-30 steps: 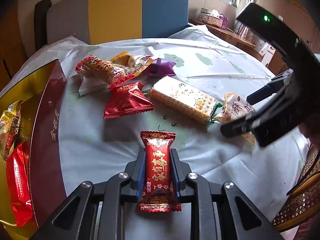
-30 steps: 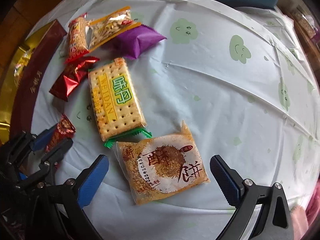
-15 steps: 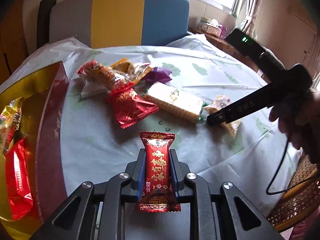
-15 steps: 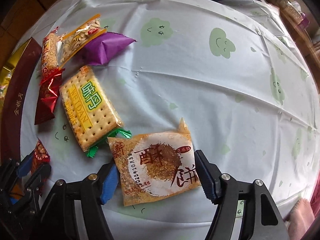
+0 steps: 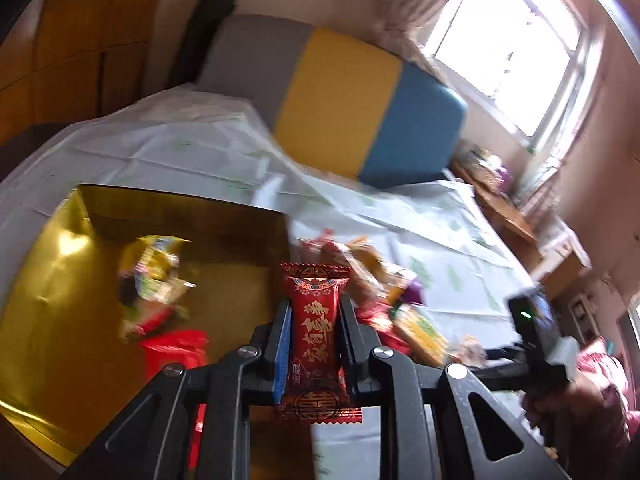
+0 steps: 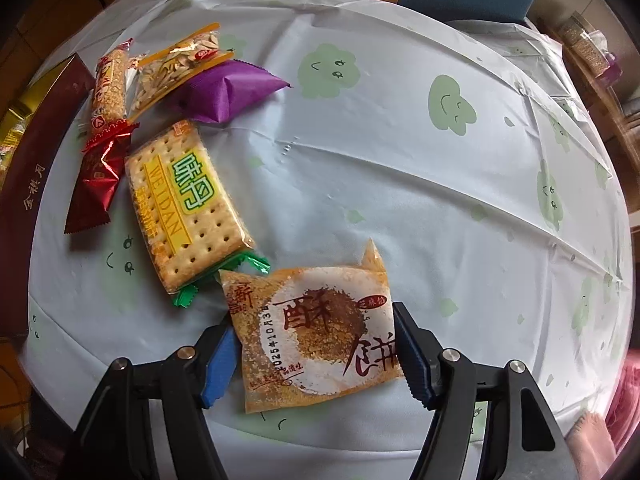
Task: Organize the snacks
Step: 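Carry the red-and-gold snack into the tray with the left tool while the right tool grasps the pastry bag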
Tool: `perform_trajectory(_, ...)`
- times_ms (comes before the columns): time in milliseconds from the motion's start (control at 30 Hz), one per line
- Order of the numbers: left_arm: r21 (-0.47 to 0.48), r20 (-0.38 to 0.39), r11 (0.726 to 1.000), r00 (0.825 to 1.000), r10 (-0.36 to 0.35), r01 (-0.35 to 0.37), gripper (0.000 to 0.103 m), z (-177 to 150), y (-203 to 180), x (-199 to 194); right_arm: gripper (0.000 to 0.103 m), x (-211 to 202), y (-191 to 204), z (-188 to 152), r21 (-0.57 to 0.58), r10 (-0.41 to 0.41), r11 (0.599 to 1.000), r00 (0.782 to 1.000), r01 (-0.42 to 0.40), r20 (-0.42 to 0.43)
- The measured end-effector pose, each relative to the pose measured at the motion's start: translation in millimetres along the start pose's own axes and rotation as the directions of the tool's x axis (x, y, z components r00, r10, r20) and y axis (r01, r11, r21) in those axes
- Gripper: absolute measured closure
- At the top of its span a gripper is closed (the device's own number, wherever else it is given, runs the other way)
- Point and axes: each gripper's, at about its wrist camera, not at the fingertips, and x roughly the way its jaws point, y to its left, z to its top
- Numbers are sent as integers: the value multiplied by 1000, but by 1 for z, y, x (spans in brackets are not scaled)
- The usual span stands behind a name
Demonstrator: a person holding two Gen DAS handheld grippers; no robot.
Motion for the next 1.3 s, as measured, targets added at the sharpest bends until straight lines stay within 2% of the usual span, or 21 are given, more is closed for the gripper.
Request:
perform_trajectory(133, -56, -18, 998, 999, 32, -33, 82, 15, 21, 15, 33, -1, 8, 1, -22, -13, 1000, 1000, 13, 10)
perform_trajectory(200, -75, -32, 997, 999, 25, -27, 82, 17, 25, 23, 33, -1, 10, 0, -29, -17, 999, 1000, 17, 13)
perform_trajectory(300, -70, -60, 997, 997, 42, -46, 81, 19, 24, 37, 33, -1, 11, 0, -32, -16, 999, 1000, 16, 12)
perform_trajectory(367, -45, -75, 996, 994, 78, -82, 73, 25, 23, 49, 33, -1, 10, 0, -30, -12, 999, 1000, 12, 11)
perform_trajectory(500, -57, -97, 993, 990, 101, -107, 69, 31, 29, 58, 33, -2, 9, 1, -34, -11, 999, 1000, 12, 10)
perform_trajectory(633, -86, -82, 992, 993, 90, -97, 69, 20, 35, 45, 33, -2, 9, 1, -37, -12, 999, 1000, 13, 9)
perform_trajectory(767, -36, -63, 992, 991, 117, -120, 69, -1, 23, 28, 33, -2, 9, 1, -39, -17, 999, 1000, 17, 12)
perform_trajectory(933, 11, -82, 992, 989, 125, -125, 69, -24, 11, 15, 33, -2, 10, 1, -45, -24, 999, 1000, 25, 20)
perform_trajectory(1133, 104, -53, 973, 976, 212, -206, 69, -41, -1, -1, 34, -4, 15, -2, -62, -39, 997, 999, 41, 35)
perform_trajectory(1300, 122, -50, 964, 968, 245, -238, 69, -48, 2, -7, 33, -4, 12, -4, -48, -23, 999, 999, 24, 31)
